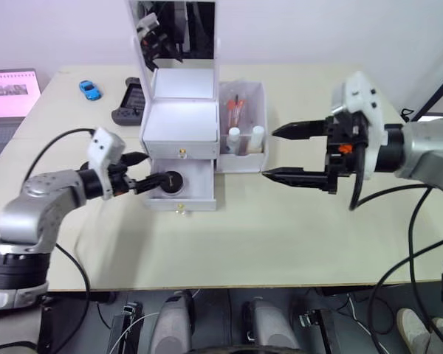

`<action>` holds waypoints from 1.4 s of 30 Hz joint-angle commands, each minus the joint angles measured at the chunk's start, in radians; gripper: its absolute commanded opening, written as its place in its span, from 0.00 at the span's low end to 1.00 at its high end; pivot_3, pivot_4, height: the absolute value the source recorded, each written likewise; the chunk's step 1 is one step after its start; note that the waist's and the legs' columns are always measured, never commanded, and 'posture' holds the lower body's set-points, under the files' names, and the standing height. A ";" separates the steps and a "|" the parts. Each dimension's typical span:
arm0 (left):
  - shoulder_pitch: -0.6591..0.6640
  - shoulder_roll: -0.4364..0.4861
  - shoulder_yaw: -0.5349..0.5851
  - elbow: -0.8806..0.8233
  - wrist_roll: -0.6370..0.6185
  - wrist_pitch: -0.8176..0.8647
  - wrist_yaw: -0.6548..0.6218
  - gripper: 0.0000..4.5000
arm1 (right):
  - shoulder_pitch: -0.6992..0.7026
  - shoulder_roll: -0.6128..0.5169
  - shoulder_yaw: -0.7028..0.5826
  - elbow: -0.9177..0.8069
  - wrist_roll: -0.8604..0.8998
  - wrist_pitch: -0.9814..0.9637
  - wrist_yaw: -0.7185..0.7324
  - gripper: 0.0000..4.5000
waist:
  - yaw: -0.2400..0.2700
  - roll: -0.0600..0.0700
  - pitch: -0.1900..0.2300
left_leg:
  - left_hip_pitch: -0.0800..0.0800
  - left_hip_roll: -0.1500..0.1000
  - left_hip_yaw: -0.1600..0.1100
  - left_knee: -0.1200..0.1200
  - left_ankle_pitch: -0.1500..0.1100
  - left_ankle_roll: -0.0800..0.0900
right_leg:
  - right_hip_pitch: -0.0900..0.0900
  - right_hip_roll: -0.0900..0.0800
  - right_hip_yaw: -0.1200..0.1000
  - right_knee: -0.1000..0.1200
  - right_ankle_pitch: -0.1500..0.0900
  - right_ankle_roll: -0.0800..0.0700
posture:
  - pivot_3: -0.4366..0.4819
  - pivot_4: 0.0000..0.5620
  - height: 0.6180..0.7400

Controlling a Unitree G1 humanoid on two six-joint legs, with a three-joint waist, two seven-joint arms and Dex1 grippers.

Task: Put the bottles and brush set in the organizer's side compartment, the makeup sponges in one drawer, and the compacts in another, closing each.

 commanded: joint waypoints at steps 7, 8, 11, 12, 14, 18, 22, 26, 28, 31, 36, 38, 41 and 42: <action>0.213 0.122 0.345 0.113 0.118 -0.166 0.098 0.99 | 0.157 0.008 -0.024 0.204 -0.217 -0.320 0.074 1.00 | 0.002 0.000 0.000 | 0.000 0.000 0.001 0.000 0.000 0.000 | -0.001 0.000 0.000 0.000 0.000 0.000 | 0.48 0.27 1.00; 0.245 0.121 0.393 0.136 0.107 -0.163 0.095 0.99 | 0.178 0.004 -0.026 0.230 -0.234 -0.350 0.092 1.00 | 0.002 0.000 0.000 | 0.000 0.000 0.002 0.000 0.000 0.000 | -0.001 0.000 0.001 0.000 0.000 0.000 | 0.48 0.27 1.00; 0.341 0.116 0.478 0.190 0.124 -0.216 0.088 0.99 | 0.219 0.009 -0.044 0.310 -0.275 -0.415 0.105 1.00 | 0.001 0.000 0.000 | 0.000 0.000 0.003 0.000 0.000 0.000 | -0.001 -0.001 0.001 0.000 0.000 0.000 | 0.48 0.27 1.00; 0.366 0.103 0.508 0.208 0.123 -0.233 0.097 0.99 | 0.241 0.013 -0.051 0.342 -0.293 -0.445 0.107 1.00 | 0.001 0.000 0.000 | 0.000 0.000 0.004 0.000 0.000 0.000 | -0.002 -0.001 0.001 0.000 0.000 0.000 | 0.48 0.27 1.00; 0.413 0.072 0.555 0.242 0.117 -0.262 0.114 0.99 | 0.280 0.016 -0.061 0.394 -0.321 -0.496 0.111 1.00 | 0.004 0.000 0.000 | 0.000 0.001 0.004 0.000 0.000 0.000 | -0.002 -0.001 0.001 0.000 0.000 -0.001 | 0.48 0.27 1.00; 0.505 0.023 0.594 0.248 0.122 -0.316 0.123 0.99 | 0.335 0.012 -0.092 0.436 -0.347 -0.538 0.106 1.00 | 0.003 0.000 0.000 | 0.000 0.001 0.005 0.000 0.000 0.000 | -0.001 -0.003 0.001 0.000 -0.002 -0.003 | 0.48 0.27 1.00; 0.517 0.005 0.596 0.273 0.104 -0.325 0.132 0.99 | 0.362 0.009 -0.120 0.413 -0.351 -0.527 0.097 1.00 | 0.004 0.000 0.000 | 0.001 0.001 0.005 0.000 0.000 0.000 | -0.001 -0.004 0.001 0.000 -0.002 -0.003 | 0.48 0.27 1.00; 0.430 0.044 0.537 0.302 0.109 -0.322 0.137 0.99 | 0.356 0.017 -0.114 0.353 -0.335 -0.488 0.096 1.00 | 0.005 0.000 0.000 | 0.001 0.001 0.005 0.000 0.000 -0.001 | -0.001 -0.004 0.001 0.000 -0.002 -0.004 | 0.48 0.27 1.00; 0.374 0.058 0.502 0.303 0.111 -0.306 0.142 0.99 | 0.339 0.018 -0.101 0.308 -0.319 -0.456 0.102 1.00 | 0.005 0.000 0.000 | 0.001 0.001 0.005 0.000 0.000 -0.001 | -0.001 -0.005 0.001 0.000 -0.002 -0.004 | 0.48 0.27 1.00; 0.282 0.066 0.414 0.280 0.114 -0.262 0.150 0.99 | 0.256 0.057 -0.085 0.212 -0.236 -0.352 0.072 1.00 | 0.002 0.000 0.000 | 0.001 0.000 0.005 0.000 0.000 0.000 | -0.001 -0.006 0.001 0.000 -0.002 -0.004 | 0.48 0.27 1.00; 0.136 0.067 0.245 0.238 0.141 -0.124 0.211 0.99 | 0.119 0.114 -0.047 0.054 -0.107 -0.170 0.008 1.00 | 0.001 0.000 0.000 | 0.001 0.000 0.004 -0.001 0.000 0.000 | -0.002 -0.004 0.002 0.001 0.000 0.000 | 0.48 0.27 1.00; 0.075 0.062 0.188 0.254 0.160 -0.071 0.242 0.99 | 0.078 0.139 -0.030 0.010 -0.081 -0.126 -0.029 1.00 | 0.002 0.000 0.000 | 0.000 0.001 0.005 -0.001 0.000 0.000 | -0.002 -0.002 0.002 0.001 0.000 0.000 | 0.48 0.27 1.00; -0.009 0.042 0.134 0.291 0.174 -0.019 0.278 0.99 | 0.050 0.163 -0.022 -0.034 -0.052 -0.076 -0.077 1.00 | 0.003 -0.001 0.000 | 0.000 0.001 0.004 0.000 0.000 0.000 | -0.002 -0.001 0.002 0.003 0.001 0.001 | 0.48 0.27 1.00; -0.025 0.035 0.127 0.297 0.172 -0.007 0.285 0.99 | 0.050 0.165 -0.025 -0.041 -0.045 -0.066 -0.085 1.00 | 0.004 -0.001 0.000 | 0.000 0.001 0.004 0.000 0.000 0.000 | -0.002 -0.001 0.002 0.003 0.001 0.002 | 0.48 0.27 1.00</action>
